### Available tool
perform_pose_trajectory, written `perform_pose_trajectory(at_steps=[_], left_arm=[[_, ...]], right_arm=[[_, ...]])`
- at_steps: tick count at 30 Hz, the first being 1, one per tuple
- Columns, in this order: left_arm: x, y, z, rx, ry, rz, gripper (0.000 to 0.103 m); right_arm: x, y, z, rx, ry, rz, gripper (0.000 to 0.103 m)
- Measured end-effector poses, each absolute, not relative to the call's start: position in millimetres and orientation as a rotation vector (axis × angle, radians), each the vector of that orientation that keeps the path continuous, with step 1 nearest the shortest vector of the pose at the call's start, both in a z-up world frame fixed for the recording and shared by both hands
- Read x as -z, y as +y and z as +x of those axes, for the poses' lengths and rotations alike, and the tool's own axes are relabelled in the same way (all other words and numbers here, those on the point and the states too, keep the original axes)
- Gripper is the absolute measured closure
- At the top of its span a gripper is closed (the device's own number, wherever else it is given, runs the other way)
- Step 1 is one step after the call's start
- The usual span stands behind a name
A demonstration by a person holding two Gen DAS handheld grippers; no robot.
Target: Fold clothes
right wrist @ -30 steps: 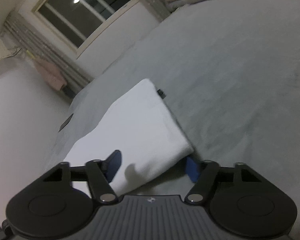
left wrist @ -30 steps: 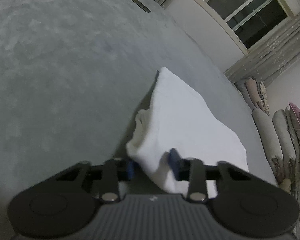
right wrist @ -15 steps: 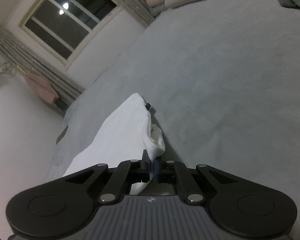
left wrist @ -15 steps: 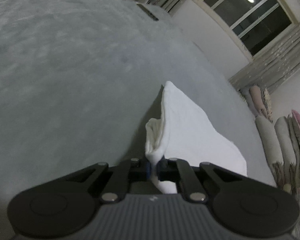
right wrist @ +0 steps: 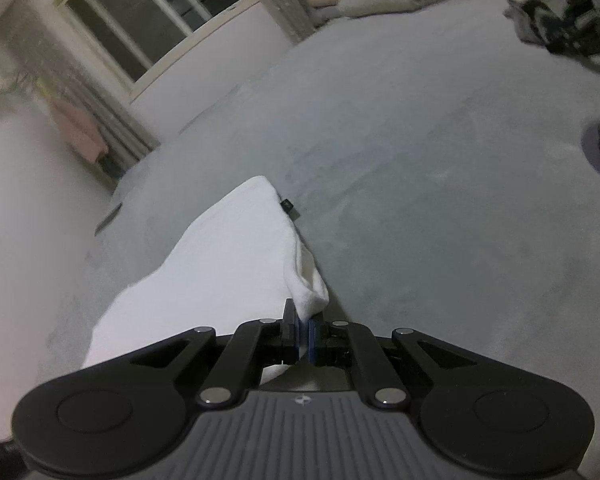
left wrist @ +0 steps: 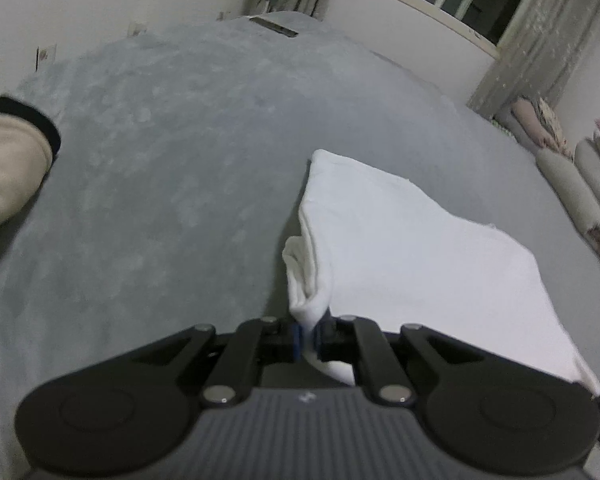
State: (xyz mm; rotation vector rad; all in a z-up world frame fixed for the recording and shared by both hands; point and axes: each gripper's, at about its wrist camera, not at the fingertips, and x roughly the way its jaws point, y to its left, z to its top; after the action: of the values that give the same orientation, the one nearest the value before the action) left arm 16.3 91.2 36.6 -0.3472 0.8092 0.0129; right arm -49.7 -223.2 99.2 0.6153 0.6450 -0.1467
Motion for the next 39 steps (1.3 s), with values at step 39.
perform_pose_trajectory(at_steps=[39], left_arm=[[-39.9,67.3,-2.6,-0.041,0.764,-0.094,0.076]], right_arm=[[-102.6,-203.7,-31.5,0.107,0.741,0.346,0.088]])
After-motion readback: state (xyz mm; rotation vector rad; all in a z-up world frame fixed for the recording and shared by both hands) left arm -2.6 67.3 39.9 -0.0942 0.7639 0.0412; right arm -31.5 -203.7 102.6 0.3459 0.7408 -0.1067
